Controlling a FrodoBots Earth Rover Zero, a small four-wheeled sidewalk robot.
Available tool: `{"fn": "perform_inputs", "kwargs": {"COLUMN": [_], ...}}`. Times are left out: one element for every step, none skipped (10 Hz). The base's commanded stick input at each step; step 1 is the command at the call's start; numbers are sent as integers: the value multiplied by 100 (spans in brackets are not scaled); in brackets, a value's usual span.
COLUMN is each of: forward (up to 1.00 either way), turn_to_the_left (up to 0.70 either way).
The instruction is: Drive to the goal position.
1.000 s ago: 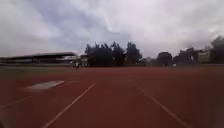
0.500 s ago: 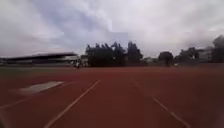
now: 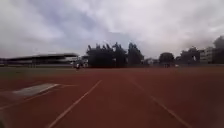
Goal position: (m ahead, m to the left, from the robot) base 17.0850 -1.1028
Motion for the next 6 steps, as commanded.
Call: {"fn": "perform_inputs", "kwargs": {"forward": [70, 70, 70, 70, 70, 70], "turn_to_the_left": [-33, -12, -4, -10, -29, -23]}}
